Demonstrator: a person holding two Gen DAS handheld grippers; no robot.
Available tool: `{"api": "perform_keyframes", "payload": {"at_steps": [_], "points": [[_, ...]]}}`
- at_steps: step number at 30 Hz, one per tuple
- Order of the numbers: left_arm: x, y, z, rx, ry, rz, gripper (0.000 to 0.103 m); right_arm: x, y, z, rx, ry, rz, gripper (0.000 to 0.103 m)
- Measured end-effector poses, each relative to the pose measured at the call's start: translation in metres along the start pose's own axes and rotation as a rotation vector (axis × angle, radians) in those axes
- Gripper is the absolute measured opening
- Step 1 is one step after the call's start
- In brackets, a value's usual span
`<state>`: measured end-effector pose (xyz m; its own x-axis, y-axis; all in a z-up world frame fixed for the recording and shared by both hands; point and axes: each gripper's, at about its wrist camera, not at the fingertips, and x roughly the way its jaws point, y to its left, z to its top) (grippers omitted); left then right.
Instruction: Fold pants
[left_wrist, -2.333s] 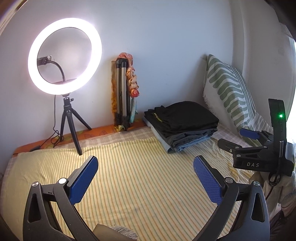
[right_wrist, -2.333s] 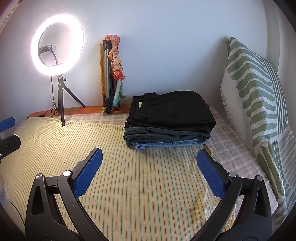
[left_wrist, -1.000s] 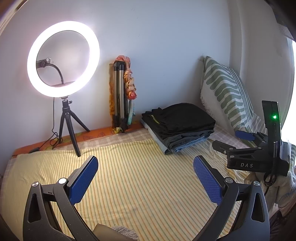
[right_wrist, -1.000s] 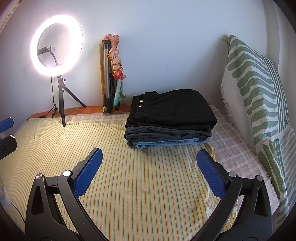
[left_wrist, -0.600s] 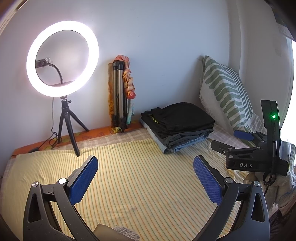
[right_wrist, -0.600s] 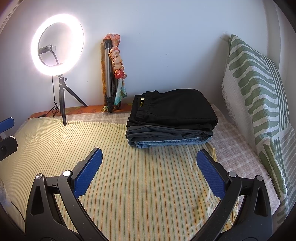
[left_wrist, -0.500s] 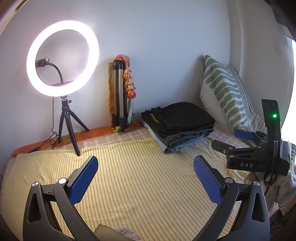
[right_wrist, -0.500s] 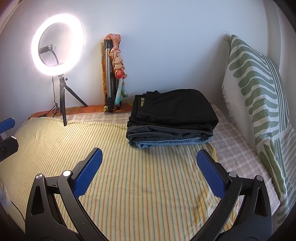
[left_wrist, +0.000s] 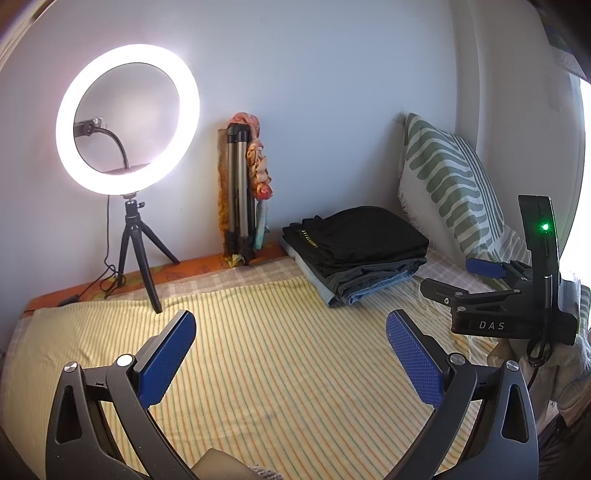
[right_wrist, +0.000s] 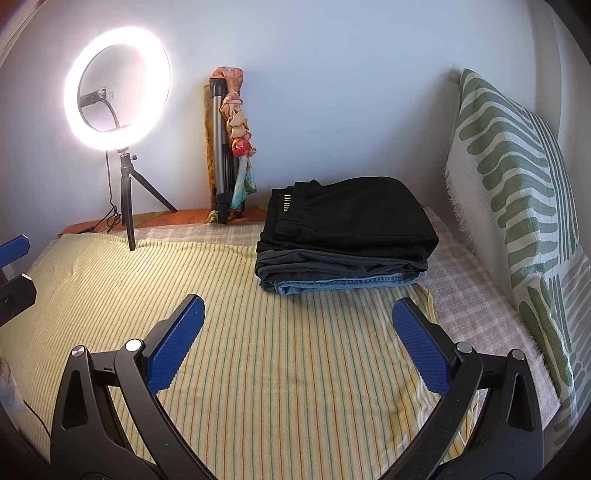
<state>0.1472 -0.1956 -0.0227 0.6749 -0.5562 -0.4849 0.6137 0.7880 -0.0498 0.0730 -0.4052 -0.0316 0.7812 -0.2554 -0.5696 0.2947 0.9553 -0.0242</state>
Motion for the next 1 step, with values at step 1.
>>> {"api": "perform_keyframes", "payload": {"at_steps": [1], "points": [[-0.0004,0.0001,-0.0004,0.002,-0.003,0.004,0.103,-0.0003,0.0011,0.0001,0.0,-0.001,0.001,0.103]]}}
